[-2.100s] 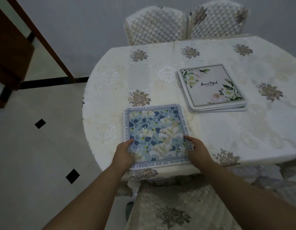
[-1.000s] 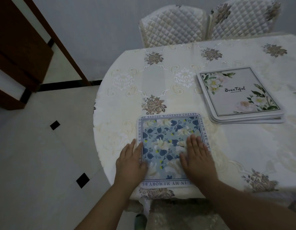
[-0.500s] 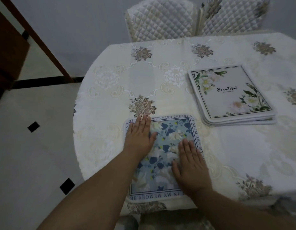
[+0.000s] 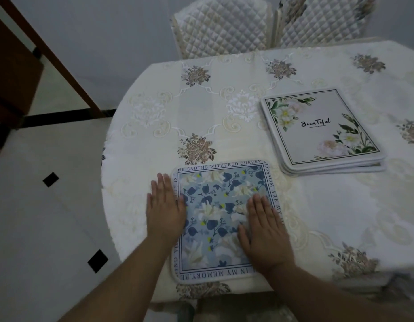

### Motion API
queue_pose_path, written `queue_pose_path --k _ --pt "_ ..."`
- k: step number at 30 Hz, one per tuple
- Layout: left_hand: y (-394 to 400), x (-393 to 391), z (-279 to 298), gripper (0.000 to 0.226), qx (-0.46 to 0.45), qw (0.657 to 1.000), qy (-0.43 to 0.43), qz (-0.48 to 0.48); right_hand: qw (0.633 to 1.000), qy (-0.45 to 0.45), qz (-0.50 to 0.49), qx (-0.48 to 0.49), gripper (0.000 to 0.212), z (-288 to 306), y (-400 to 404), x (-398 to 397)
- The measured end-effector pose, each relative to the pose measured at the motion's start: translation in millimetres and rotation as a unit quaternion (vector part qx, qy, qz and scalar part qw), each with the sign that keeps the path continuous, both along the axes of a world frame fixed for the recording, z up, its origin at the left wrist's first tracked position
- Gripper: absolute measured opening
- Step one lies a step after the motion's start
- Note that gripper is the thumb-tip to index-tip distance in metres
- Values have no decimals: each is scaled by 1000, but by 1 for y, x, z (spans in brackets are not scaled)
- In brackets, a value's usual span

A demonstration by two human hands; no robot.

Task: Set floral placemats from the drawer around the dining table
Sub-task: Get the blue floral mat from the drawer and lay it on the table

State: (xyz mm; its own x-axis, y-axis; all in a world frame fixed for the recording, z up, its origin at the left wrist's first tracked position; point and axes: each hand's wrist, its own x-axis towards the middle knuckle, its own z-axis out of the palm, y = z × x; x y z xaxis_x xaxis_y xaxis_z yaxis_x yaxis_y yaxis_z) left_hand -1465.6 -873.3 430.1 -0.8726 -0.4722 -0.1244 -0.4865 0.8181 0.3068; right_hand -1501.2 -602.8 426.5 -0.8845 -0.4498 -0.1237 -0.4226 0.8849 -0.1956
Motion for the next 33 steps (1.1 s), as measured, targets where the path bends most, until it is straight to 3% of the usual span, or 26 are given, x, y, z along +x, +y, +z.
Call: queue_pose_path --k 3,12,15,20,25,33 --pt "40 44 4 64 -9 997 3 -71 1000 3 -5 -6 75 0 0 1" --pt "48 58 -1 64 -48 996 -26 -69 997 -19 -38 -67 67 21 -17 -17" --pt "48 58 0 64 -44 996 -30 -70 996 -2 -11 -89 64 30 -50 -47" --pt "49 57 0 64 -42 996 -22 -70 996 -48 44 -65 68 15 -96 -89" --pt "48 57 -1 64 -43 997 -15 -68 997 -41 68 -22 71 -3 -81 -100" --pt "48 58 -2 64 -38 997 -5 -69 1000 -20 -5 -14 71 -4 -23 -127"
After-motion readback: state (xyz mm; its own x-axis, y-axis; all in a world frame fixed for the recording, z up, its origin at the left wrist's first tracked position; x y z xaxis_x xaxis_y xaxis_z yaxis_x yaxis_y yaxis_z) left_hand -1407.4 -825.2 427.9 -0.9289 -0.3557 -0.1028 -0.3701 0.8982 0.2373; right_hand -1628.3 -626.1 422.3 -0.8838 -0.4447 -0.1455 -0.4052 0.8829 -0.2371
